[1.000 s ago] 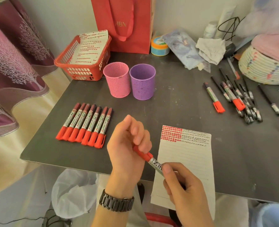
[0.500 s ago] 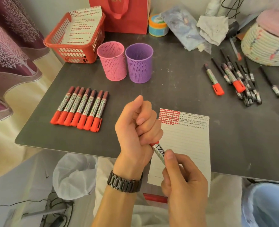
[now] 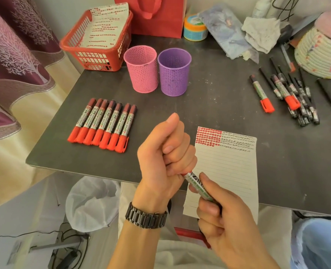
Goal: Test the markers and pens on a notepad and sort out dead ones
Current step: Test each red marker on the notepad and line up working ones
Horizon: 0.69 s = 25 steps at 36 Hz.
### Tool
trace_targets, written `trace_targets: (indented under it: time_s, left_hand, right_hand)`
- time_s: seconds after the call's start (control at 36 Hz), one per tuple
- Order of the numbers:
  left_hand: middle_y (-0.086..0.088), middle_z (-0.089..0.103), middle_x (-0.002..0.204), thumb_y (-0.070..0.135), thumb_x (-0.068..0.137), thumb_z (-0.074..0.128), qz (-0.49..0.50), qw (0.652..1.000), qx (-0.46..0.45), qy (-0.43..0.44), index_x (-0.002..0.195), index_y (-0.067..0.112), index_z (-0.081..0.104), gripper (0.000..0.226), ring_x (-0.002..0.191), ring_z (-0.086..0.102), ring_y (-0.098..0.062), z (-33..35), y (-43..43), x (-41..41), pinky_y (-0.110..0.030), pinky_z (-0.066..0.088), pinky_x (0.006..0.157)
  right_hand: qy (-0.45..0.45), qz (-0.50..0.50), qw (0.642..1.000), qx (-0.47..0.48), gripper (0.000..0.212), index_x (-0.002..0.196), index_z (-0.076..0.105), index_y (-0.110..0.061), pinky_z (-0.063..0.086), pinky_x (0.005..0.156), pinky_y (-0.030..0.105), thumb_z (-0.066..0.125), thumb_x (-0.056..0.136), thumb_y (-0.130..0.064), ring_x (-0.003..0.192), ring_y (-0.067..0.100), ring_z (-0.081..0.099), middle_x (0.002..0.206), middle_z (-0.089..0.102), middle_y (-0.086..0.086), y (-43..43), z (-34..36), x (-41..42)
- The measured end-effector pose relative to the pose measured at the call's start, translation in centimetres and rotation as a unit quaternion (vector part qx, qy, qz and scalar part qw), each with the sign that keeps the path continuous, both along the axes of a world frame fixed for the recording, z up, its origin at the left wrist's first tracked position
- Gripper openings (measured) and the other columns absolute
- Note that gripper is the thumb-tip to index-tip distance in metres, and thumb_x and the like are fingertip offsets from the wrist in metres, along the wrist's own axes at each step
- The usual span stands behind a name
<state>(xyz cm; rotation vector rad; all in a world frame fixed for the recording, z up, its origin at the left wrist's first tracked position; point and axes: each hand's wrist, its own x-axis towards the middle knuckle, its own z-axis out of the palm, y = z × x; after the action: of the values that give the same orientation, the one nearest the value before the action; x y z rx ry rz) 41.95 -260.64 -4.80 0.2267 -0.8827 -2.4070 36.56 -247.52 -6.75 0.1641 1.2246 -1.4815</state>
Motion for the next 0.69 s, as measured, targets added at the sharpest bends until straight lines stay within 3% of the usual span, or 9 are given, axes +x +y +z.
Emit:
trace_targets:
  time_s: [0.11,0.19,0.28,0.33,0.42,0.5,0.56,0.61,0.69]
  left_hand:
    - [0.008,0.021,0.043,0.035,0.094,0.049,0.018,0.999,-0.035,-0.028,0.054,0.021,0.037,0.044,0.034,0.017,-0.007,-0.2,-0.2,0.1,-0.025,0.012,0.037]
    - [0.002,0.040,0.050,0.036,0.095,0.050,0.042,0.984,-0.138,-0.105,0.063,0.018,0.051,0.036,0.042,0.040,-0.012,-0.7,-0.3,0.8,-0.020,0.034,0.044]
    - [0.004,0.069,0.086,0.029,0.099,0.050,0.039,0.921,-0.316,-0.224,0.087,0.019,0.067,0.023,0.080,0.064,-0.013,-1.1,-0.9,2.3,-0.019,0.050,0.068]
    - [0.013,0.071,0.102,0.022,0.100,0.051,0.021,0.872,-0.389,-0.296,0.101,0.027,0.072,0.021,0.094,0.066,-0.008,-1.4,-1.5,3.6,-0.020,0.051,0.079]
    - [0.012,0.069,0.098,0.035,0.101,0.050,-0.012,0.793,-0.468,-0.390,0.104,0.034,0.072,0.022,0.090,0.064,-0.008,-1.2,-2.7,5.8,-0.027,0.050,0.084]
    - [0.011,0.068,0.087,0.048,0.101,0.050,-0.042,0.722,-0.521,-0.453,0.087,0.029,0.069,0.030,0.080,0.061,-0.007,-0.9,-4.3,8.5,-0.022,0.046,0.074]
    - [0.013,0.068,0.091,0.047,0.099,0.055,-0.050,0.711,-0.528,-0.461,0.093,0.030,0.071,0.024,0.083,0.062,-0.005,-0.7,-5.3,10.3,-0.016,0.045,0.074]
    - [0.015,0.066,0.096,0.046,0.097,0.059,-0.026,0.713,-0.529,-0.459,0.100,0.031,0.073,0.021,0.087,0.062,-0.004,-0.8,-6.4,12.2,-0.014,0.044,0.075]
    - [0.014,0.063,0.098,0.054,0.093,0.058,0.112,0.712,-0.514,-0.465,0.097,0.035,0.075,0.026,0.092,0.061,-0.011,-1.5,-8.2,14.7,-0.020,0.046,0.077]
  right_hand:
    - [0.059,0.024,0.998,-0.001,0.041,0.072,0.079,-0.009,0.019,0.033,0.016,0.079,0.059,-0.049,0.038,0.006,0.020,0.049,0.030,-0.001,-0.3,-0.3,-0.6]
    - [0.214,0.058,0.975,0.031,0.047,0.073,0.077,-0.010,0.022,0.039,0.018,0.071,0.070,-0.057,0.042,0.010,0.025,0.050,0.037,0.001,-0.5,0.1,-1.6]
    - [0.415,0.121,0.901,0.034,0.040,0.068,0.073,-0.028,0.034,0.052,0.021,0.060,0.071,-0.065,0.044,0.009,0.043,0.049,0.054,0.000,-1.1,1.1,-2.9]
    - [0.497,0.150,0.854,0.023,0.030,0.069,0.074,-0.041,0.039,0.059,0.021,0.057,0.067,-0.065,0.054,0.004,0.057,0.055,0.064,-0.003,-1.9,1.9,-3.7]
    - [0.566,0.204,0.799,0.013,0.024,0.077,0.072,-0.055,0.046,0.063,0.010,0.060,0.059,-0.067,0.066,-0.003,0.065,0.064,0.070,-0.016,-3.4,2.5,-4.4]
    - [0.628,0.253,0.736,-0.005,0.029,0.080,0.070,-0.061,0.046,0.067,0.006,0.060,0.056,-0.073,0.073,-0.006,0.065,0.067,0.068,-0.028,-5.4,2.4,-4.5]
    - [0.637,0.292,0.713,-0.015,0.035,0.084,0.066,-0.065,0.046,0.067,0.005,0.058,0.053,-0.079,0.078,-0.009,0.064,0.071,0.068,-0.033,-6.7,2.3,-3.9]
    - [0.635,0.286,0.717,-0.027,0.042,0.093,0.065,-0.066,0.050,0.069,0.010,0.058,0.054,-0.081,0.086,-0.010,0.064,0.084,0.068,-0.038,-8.1,1.6,-3.2]
    - [0.658,0.272,0.702,-0.026,0.049,0.110,0.058,-0.061,0.045,0.087,0.019,0.048,0.066,-0.079,0.108,-0.007,0.055,0.107,0.060,-0.045,-9.8,0.2,-2.9]
